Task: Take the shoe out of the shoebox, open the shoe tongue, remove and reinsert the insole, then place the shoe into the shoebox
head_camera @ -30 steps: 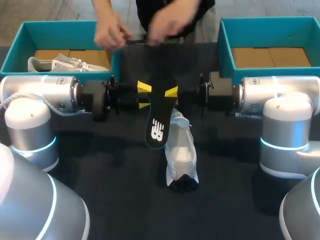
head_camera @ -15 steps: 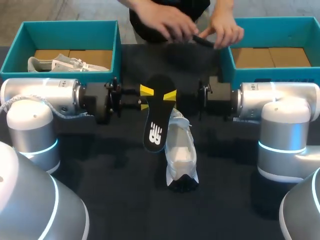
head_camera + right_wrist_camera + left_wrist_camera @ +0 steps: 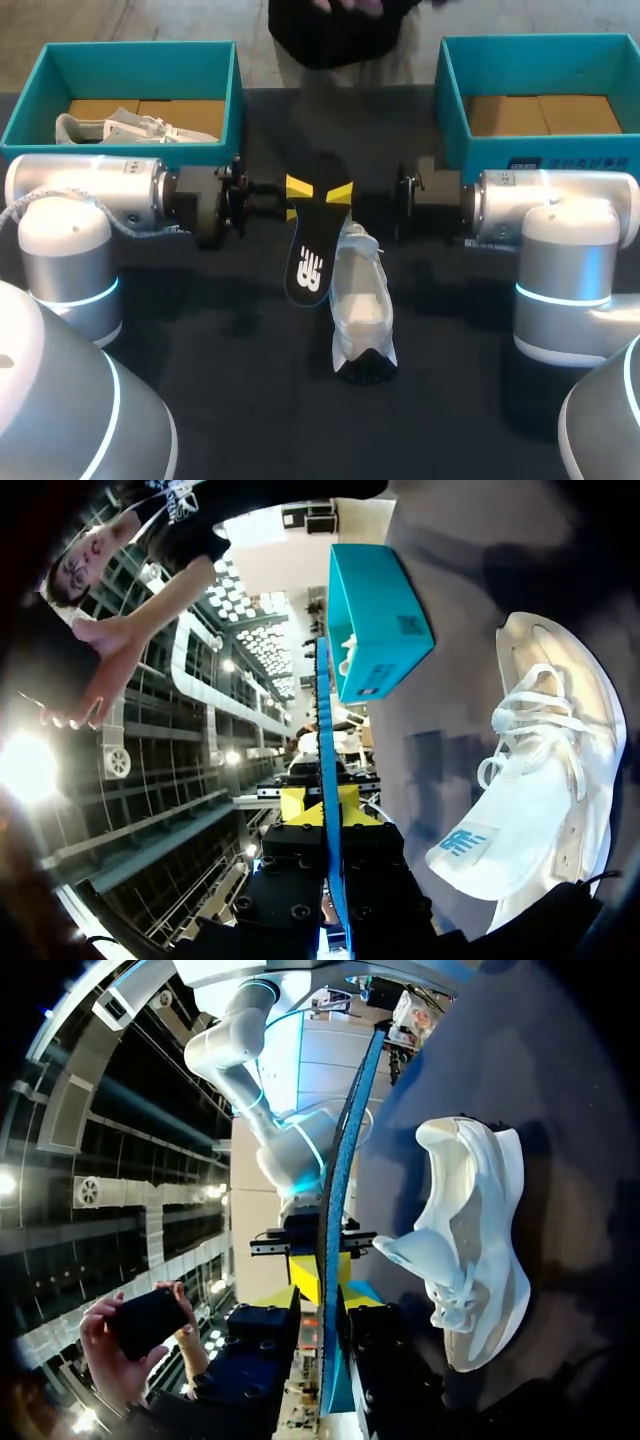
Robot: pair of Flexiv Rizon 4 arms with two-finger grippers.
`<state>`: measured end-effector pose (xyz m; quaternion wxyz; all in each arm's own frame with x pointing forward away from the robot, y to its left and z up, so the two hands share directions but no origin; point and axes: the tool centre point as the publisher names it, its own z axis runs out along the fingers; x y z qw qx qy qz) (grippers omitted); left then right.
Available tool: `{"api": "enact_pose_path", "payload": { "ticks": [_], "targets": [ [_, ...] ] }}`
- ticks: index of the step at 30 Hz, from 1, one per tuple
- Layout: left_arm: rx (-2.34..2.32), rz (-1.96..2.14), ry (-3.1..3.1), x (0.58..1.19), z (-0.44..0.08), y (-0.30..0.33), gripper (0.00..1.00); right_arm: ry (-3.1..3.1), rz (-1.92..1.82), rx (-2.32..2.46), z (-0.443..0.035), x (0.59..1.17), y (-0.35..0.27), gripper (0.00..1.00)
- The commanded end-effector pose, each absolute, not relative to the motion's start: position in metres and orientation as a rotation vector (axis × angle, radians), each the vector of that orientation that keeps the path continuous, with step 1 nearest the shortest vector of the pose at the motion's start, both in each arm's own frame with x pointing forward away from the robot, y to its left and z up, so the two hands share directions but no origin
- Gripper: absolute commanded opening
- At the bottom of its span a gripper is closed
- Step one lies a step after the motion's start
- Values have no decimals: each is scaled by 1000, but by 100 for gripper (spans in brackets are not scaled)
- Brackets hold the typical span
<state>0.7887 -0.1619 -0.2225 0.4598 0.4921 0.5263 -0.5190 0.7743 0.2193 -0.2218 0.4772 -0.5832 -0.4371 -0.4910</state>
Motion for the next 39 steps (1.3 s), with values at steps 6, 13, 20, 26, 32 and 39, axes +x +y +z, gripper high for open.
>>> {"api": "enact_pose_path", "payload": {
  "ticks": [6,13,20,26,32,39],
  "targets": [
    [1211,-1271,1304,791,-225,-165,13,-1069,-1201,-1425,-222,773,222,0],
    [1209,-1270,1314,793,-228,-168,13,-1068,-1199,-1424,-222,773,222,0],
    [1214,-1262,1327,794,-231,-171,0,-1066,-1198,-1420,-223,772,224,0],
    [1211,-1251,1332,795,-232,-170,0,-1066,-1196,-1422,-222,772,225,0],
    [1210,-1251,1336,795,-233,-170,0,-1064,-1188,-1425,-222,772,225,0],
    [1208,-1261,1338,791,-228,-169,0,-1055,-1184,-1448,-220,771,218,100]
  ]
}}
